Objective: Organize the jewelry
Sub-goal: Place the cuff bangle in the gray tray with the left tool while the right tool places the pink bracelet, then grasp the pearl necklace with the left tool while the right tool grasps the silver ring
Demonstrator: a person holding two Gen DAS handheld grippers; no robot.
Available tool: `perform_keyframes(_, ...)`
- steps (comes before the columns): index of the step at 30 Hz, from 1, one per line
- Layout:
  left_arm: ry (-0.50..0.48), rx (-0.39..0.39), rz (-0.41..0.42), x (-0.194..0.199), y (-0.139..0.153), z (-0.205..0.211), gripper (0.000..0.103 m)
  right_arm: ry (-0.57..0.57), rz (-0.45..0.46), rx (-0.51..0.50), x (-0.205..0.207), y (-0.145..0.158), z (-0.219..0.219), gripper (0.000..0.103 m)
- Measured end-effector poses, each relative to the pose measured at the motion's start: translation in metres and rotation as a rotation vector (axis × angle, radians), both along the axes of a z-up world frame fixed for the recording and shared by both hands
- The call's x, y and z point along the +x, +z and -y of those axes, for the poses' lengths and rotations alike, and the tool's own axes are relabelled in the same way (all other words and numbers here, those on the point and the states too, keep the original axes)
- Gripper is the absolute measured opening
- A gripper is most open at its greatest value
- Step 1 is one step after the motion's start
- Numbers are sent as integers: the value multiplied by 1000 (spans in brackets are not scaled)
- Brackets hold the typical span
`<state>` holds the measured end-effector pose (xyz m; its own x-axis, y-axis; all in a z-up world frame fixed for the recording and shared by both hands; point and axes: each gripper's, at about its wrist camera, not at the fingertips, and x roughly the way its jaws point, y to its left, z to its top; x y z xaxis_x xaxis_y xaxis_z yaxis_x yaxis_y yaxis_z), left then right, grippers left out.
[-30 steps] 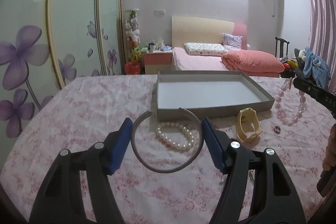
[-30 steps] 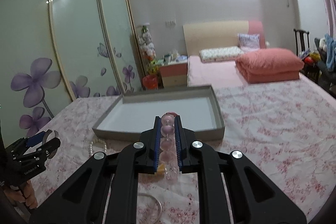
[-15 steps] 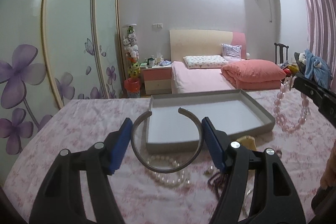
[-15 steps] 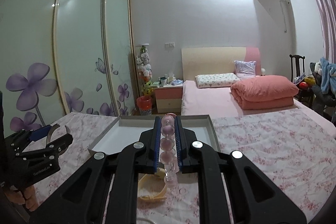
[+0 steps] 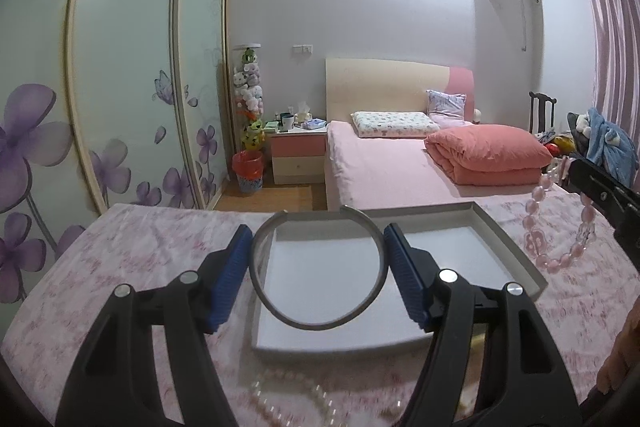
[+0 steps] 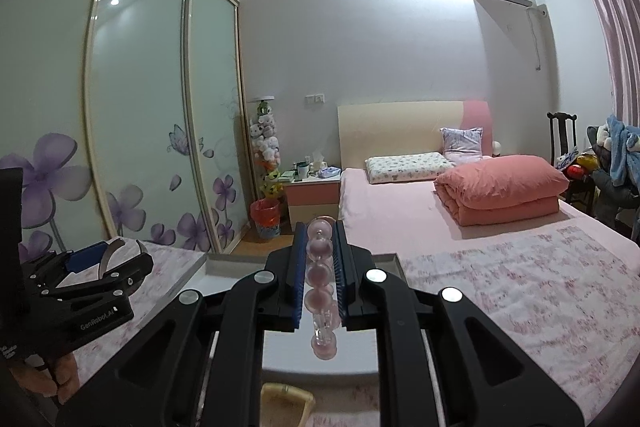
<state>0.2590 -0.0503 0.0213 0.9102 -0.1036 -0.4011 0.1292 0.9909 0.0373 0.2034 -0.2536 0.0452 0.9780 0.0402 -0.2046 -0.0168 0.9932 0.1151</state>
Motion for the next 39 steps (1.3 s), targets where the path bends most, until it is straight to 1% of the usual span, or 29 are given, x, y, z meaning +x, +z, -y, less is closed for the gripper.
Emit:
perform_keyframes(3, -7, 4, -15, 17, -6, 10, 66, 1, -19, -6, 16, -7, -2, 14)
perform_keyframes(5, -9, 8, -36, 28, -13, 14, 66, 6, -54, -6, 32, -15, -6, 14)
perform_keyframes(10, -20, 6, -122, 59, -34, 21, 66, 33, -160, 20, 64, -38, -6, 14)
perform_keyframes(14, -29, 5, -179, 74, -49, 22, 66, 53, -230, 33, 78, -53, -6, 14)
perform_keyframes(19, -54, 20, -208, 82, -62, 29, 66, 69, -297, 60, 88, -67, -7, 14)
perform_keyframes(22, -64, 23, -220, 85, -67, 31, 66, 70, -322, 77, 91, -70, -7, 14)
perform_keyframes(26, -63, 34, -210, 87, -69, 32, 66, 47, -327, 71, 91, -71, -3, 15)
perform_keyframes(27, -64, 34, -206, 87, -67, 32, 66, 46, -327, 68, 92, -71, -2, 16)
perform_keyframes(29, -60, 31, -200, 86, -65, 31, 69, 37, -319, 67, 90, -69, -2, 30)
perform_keyframes(30, -55, 28, -195, 86, -64, 29, 70, 28, -306, 62, 87, -67, -3, 43)
perform_keyframes(31, -50, 26, -190, 86, -62, 28, 70, 24, -297, 56, 86, -65, -2, 46)
perform_keyframes(39, -4, 19, -178, 74, -51, 10, 71, 11, -263, 23, 73, -50, -4, 46)
